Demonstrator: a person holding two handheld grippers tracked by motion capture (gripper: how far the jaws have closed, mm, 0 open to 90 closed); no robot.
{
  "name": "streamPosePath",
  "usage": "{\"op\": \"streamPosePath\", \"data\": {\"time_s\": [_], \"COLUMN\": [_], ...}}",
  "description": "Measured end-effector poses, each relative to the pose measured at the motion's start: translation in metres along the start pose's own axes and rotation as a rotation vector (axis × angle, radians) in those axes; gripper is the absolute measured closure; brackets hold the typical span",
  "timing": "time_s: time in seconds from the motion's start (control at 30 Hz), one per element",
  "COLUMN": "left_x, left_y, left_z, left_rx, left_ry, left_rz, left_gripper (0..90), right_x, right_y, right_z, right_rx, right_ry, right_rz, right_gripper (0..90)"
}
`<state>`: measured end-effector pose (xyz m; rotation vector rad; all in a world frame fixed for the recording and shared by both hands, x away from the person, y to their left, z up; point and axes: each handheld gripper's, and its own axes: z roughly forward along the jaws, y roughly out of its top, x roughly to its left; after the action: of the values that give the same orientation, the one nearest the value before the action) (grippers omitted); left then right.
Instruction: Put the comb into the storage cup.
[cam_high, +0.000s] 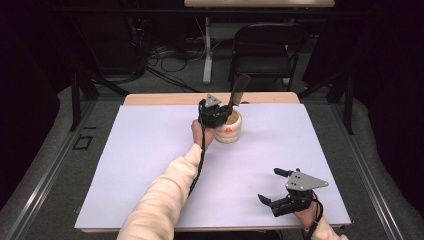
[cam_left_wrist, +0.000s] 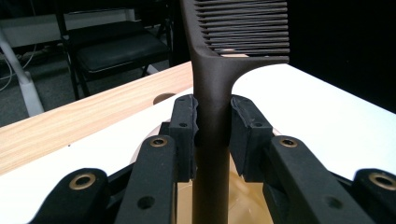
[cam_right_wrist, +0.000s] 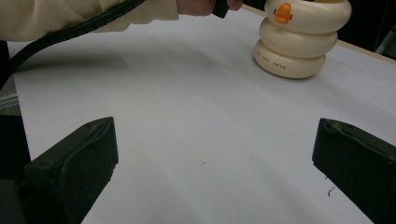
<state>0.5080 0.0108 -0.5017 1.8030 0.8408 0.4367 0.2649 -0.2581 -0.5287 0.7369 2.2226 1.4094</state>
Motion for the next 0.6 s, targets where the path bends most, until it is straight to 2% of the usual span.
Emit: {"op": "streamPosePath", "data": {"time_s": [0.6], "left_x": [0.0001], "left_y": [-0.0023], "left_z": [0.0012], "left_rx": [0.037], "left_ry": [0.003], "left_rz": [0.007], "left_gripper": [72.4], "right_x": [-0.0001], "right_y": [0.0001], "right_z": [-0.0001], "right_rx": [0.001], "right_ry": [-0.002], "right_rz": [0.000], "right_gripper": [0.0]}}
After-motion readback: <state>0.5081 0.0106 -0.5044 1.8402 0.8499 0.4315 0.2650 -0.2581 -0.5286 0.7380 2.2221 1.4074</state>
